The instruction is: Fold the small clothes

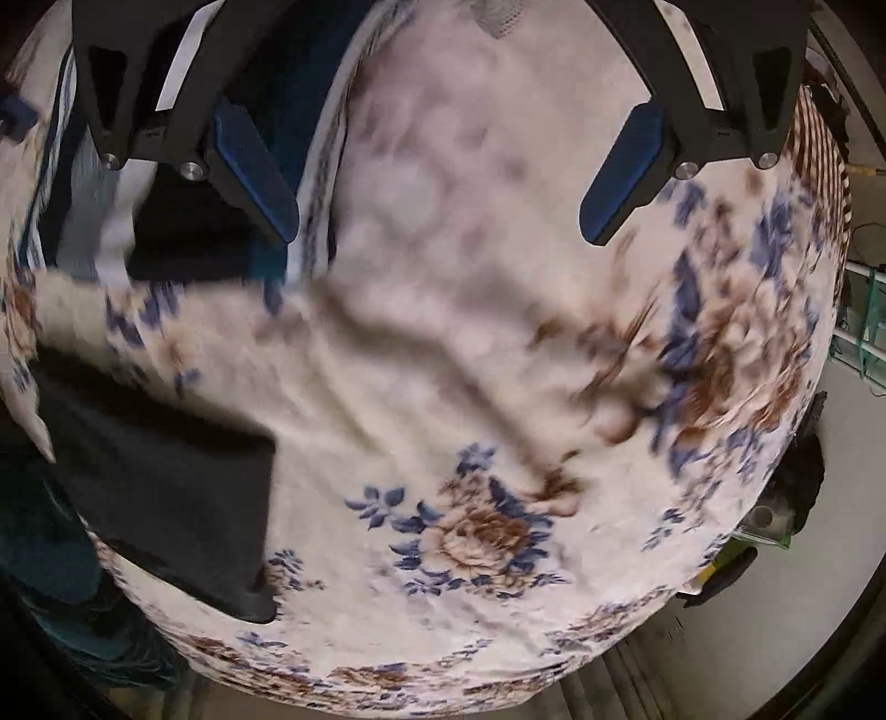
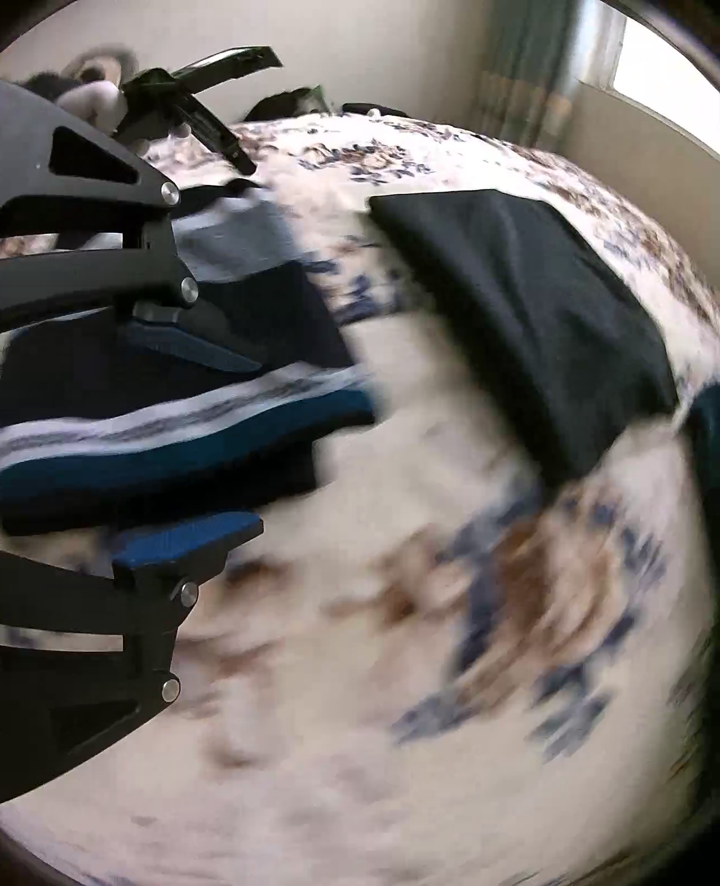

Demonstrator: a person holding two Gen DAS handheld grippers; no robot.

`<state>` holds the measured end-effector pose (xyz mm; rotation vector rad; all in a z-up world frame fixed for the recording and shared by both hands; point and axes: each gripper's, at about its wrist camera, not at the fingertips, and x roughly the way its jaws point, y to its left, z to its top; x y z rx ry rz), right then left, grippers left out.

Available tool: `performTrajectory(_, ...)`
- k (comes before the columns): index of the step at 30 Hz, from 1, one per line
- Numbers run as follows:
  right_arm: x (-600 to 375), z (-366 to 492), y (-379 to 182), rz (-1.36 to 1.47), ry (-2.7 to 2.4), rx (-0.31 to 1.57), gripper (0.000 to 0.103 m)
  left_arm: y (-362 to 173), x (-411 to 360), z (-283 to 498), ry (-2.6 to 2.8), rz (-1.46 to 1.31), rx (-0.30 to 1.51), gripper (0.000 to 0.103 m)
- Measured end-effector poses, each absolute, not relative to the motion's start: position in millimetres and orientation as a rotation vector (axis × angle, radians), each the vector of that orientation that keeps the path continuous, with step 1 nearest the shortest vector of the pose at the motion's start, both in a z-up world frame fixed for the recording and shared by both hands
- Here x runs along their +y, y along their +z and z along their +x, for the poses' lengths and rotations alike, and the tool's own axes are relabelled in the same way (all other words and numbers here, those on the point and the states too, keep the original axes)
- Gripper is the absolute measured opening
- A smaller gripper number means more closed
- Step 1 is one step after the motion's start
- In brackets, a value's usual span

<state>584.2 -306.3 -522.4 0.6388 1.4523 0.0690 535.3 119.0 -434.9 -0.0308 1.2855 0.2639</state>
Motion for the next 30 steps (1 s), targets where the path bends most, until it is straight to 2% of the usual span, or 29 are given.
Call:
performTrajectory(5,-304,502,-559,0.822,0.059,1.610,0.056,-433,116,495,0.260,-0.050,1.322,0.103)
performTrajectory(6,-301,492,-562,0.831,0.058,1.611,0.039,-433,118,485,0.263,-0.072,1.331,0.103)
performTrajectory(7,-299,478,-563,0.871,0.056,1.574,0.016,-431,120,479,0.258,-0.095,1.335,0.103)
performTrajectory(8,-297,470,-561,0.897,0.057,1.559,0.010,-431,121,475,0.257,-0.115,1.342,0.103)
performTrajectory(14,-300,441,-520,0.909,-0.014,1.488,0.009,-439,108,459,0.198,-0.103,1.384,0.103)
performTrajectory(17,-305,441,-529,0.854,-0.044,1.548,0.009,-444,105,455,0.176,-0.111,1.409,0.103)
performTrajectory(20,-310,446,-546,0.860,-0.024,1.627,0.018,-446,113,447,0.169,-0.207,1.427,0.103)
performTrajectory(22,-316,442,-543,0.919,-0.024,1.584,0.049,-450,121,439,0.178,-0.282,1.448,0.103)
performTrajectory(24,-319,431,-542,0.982,-0.040,1.547,0.062,-455,127,429,0.196,-0.356,1.471,0.103)
performTrajectory(30,-306,401,-584,1.334,-0.036,1.532,0.063,-460,125,406,0.223,-0.389,1.492,0.103)
